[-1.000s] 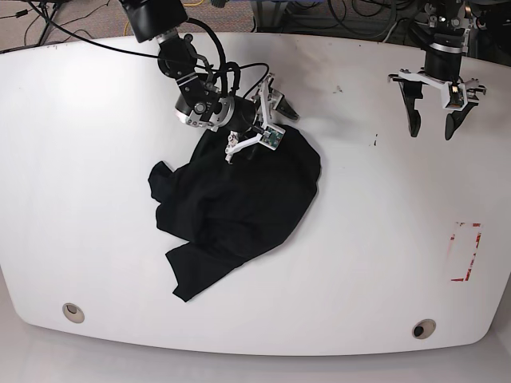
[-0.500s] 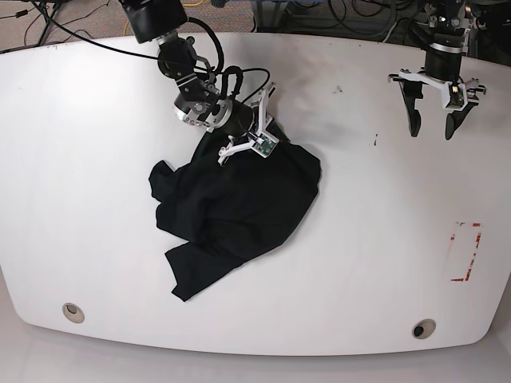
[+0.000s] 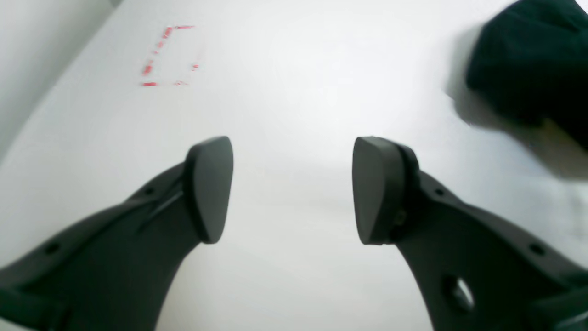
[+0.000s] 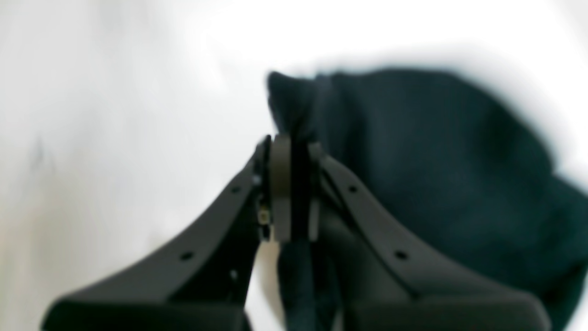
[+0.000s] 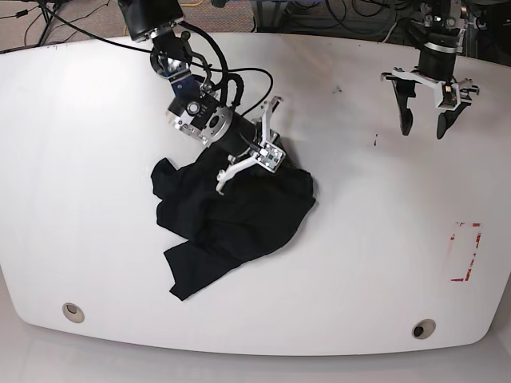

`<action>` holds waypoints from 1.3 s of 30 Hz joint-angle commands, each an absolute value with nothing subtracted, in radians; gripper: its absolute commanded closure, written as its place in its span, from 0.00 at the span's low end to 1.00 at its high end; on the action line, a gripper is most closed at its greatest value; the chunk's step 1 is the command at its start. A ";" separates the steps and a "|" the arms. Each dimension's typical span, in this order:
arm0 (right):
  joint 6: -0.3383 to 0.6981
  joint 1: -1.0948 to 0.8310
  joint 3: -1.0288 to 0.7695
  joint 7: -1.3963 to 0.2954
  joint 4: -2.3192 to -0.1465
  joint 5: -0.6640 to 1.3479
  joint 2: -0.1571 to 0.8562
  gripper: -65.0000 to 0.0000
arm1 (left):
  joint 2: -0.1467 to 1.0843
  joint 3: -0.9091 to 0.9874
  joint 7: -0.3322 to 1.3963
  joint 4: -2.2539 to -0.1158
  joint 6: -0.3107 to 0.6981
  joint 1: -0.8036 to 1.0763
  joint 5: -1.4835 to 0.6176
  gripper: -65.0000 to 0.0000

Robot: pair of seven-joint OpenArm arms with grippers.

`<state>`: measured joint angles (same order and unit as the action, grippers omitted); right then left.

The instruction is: Layout the t-shirt on the table in an organized manner, then fold the t-shirt properly

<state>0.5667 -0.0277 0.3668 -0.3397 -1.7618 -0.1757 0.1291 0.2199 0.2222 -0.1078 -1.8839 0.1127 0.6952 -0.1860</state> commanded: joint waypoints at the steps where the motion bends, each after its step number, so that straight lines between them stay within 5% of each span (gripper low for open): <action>1: 0.559 0.025 0.363 -0.320 -1.830 -0.159 0.122 1.00 | 0.228 0.213 -0.136 -1.899 0.110 0.697 -0.188 0.40; 24: 0.562 0.565 0.354 -0.433 -1.948 -0.159 0.077 1.00 | 0.228 0.036 -0.125 -1.877 0.110 0.591 -0.188 0.40; 39: 0.561 0.714 0.343 -0.435 -1.951 -0.159 0.084 0.99 | 0.203 -0.042 -0.008 -1.785 0.108 0.423 -0.194 0.40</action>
